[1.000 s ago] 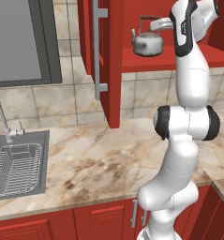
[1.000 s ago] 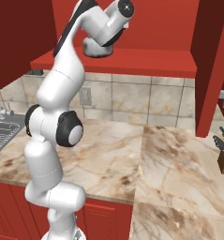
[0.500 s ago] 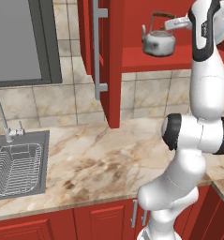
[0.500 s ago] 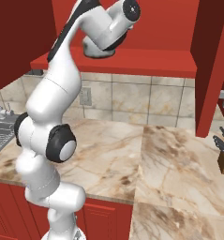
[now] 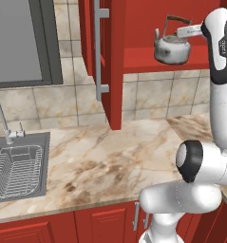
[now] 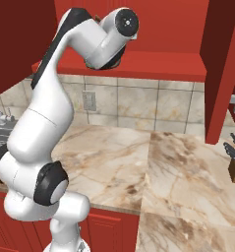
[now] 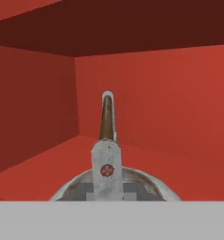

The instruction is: Open the cabinet, pick the kettle from the cabinet, and place it in the sink.

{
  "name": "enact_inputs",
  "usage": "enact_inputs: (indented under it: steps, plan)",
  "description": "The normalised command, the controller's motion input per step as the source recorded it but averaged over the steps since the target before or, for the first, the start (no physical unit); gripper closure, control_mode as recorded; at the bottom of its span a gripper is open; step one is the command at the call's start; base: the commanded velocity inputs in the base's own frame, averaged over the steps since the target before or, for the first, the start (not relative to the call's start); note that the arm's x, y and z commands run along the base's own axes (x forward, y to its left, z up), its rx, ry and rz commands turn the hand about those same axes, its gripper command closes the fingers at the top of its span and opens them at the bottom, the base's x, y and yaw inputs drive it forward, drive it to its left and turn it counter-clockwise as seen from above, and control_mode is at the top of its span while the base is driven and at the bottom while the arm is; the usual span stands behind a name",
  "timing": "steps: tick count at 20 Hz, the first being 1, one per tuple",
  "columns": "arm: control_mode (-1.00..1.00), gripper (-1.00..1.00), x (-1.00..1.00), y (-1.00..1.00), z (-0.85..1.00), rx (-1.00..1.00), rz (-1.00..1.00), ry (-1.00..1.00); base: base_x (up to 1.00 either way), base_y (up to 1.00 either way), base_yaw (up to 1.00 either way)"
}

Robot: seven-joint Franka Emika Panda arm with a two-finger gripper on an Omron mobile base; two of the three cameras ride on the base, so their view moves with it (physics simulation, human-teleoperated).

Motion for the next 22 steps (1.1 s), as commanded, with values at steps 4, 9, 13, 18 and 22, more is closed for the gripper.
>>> enact_inputs:
  steps: [4,9,13,18,22]
  plan:
    - [-1.00,1.00,-0.71,-0.05,0.00,0.01,-0.06,0.00,0.00,0.00,0.00]
    - [-1.00,1.00,-0.74,-0.10,0.00,0.04,-0.01,0.00,0.00,0.00,0.00]
    - [-1.00,1.00,-0.75,-0.06,0.00,0.02,-0.01,0.00,0.00,0.00,0.00]
    - [-1.00,1.00,-0.74,-0.01,0.00,0.03,-0.02,0.00,0.00,0.00,0.00]
    - [-1.00,1.00,-0.68,-0.01,-0.02,0.04,-0.02,0.00,0.00,0.00,0.00]
